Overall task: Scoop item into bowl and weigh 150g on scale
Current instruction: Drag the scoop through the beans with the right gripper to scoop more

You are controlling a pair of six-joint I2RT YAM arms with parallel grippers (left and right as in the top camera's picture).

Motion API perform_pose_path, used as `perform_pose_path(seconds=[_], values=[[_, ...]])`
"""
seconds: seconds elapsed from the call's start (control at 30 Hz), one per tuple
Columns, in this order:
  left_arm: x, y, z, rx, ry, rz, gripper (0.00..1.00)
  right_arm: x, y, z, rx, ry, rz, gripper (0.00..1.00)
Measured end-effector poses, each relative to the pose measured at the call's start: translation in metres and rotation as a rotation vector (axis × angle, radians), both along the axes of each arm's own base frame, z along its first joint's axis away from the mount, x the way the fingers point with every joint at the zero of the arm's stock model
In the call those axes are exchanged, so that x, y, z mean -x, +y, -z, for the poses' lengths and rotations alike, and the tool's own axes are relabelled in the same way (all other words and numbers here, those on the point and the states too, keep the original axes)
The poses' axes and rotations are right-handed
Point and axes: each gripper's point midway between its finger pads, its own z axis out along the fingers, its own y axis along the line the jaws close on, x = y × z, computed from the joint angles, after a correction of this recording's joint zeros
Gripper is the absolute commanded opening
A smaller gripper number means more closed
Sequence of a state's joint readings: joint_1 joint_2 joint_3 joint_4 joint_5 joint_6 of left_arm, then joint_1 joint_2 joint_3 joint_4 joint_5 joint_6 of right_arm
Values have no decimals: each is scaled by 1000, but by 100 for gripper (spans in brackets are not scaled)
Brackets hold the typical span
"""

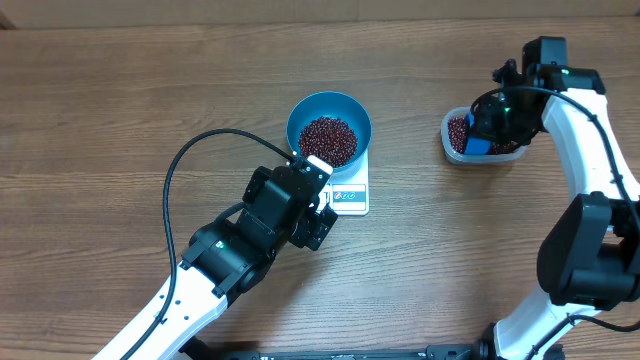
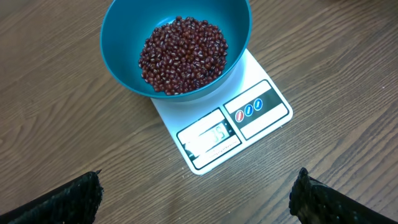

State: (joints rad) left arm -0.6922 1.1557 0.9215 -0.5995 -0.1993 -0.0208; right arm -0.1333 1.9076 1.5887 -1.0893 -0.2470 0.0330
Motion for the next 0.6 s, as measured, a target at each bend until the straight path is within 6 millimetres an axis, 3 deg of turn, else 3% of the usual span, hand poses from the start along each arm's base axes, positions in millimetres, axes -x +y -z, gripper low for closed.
perform_pose_path(seconds=[0.33,0.6], values=[[0,0,0,0,0,0,100,9,-24,-7,-180,4,79,4],[0,0,0,0,0,0,99,16,-19,-8,-244,26,68,4]])
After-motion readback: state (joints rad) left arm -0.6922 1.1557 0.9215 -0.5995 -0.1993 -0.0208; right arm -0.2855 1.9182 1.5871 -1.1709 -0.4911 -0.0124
